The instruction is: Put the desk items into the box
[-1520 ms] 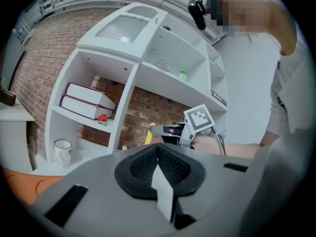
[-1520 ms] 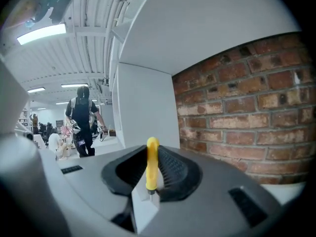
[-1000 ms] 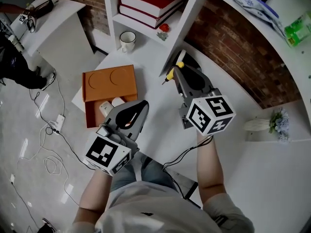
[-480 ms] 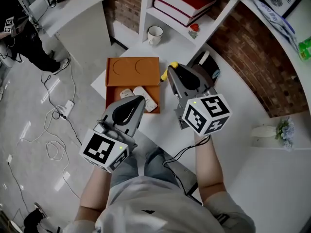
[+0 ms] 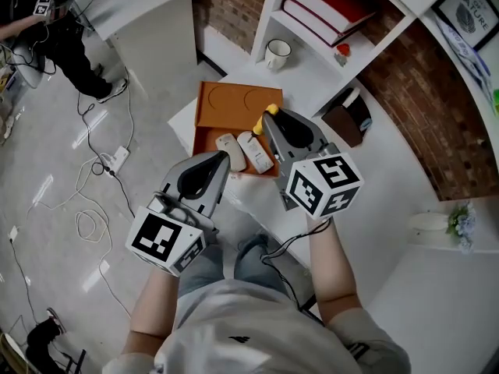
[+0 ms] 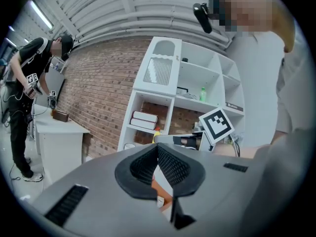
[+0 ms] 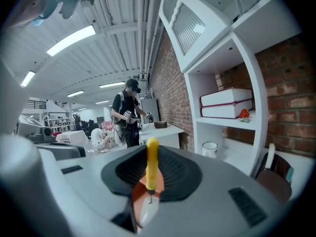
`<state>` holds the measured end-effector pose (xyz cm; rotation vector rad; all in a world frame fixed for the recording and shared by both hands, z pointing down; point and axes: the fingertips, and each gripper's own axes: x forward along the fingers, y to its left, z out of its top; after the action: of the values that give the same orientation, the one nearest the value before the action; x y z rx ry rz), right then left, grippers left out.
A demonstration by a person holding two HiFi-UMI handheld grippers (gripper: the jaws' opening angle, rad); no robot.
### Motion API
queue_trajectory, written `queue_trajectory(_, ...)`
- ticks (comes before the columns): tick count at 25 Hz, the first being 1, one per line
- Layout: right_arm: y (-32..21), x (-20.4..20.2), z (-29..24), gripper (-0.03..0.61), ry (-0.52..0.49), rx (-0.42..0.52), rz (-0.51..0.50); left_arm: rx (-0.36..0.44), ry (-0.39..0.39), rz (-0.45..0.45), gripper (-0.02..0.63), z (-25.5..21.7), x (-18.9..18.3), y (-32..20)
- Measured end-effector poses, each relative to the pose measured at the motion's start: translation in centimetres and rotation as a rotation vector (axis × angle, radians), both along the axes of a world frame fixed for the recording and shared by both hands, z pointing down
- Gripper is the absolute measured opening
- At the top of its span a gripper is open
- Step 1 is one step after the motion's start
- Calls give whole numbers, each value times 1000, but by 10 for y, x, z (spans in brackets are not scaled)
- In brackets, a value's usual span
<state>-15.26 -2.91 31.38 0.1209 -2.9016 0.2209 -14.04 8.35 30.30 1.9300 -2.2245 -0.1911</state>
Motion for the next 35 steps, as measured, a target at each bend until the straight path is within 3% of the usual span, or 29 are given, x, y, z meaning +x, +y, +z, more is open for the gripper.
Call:
queue_trajectory(20,76,-54,73,75,121,-91,-86,-22,21,-115,12,15,-44,69)
queue_trajectory(35,88,-60,124,77,204,-167,-32,-24,33,-119,12,23,-66,85)
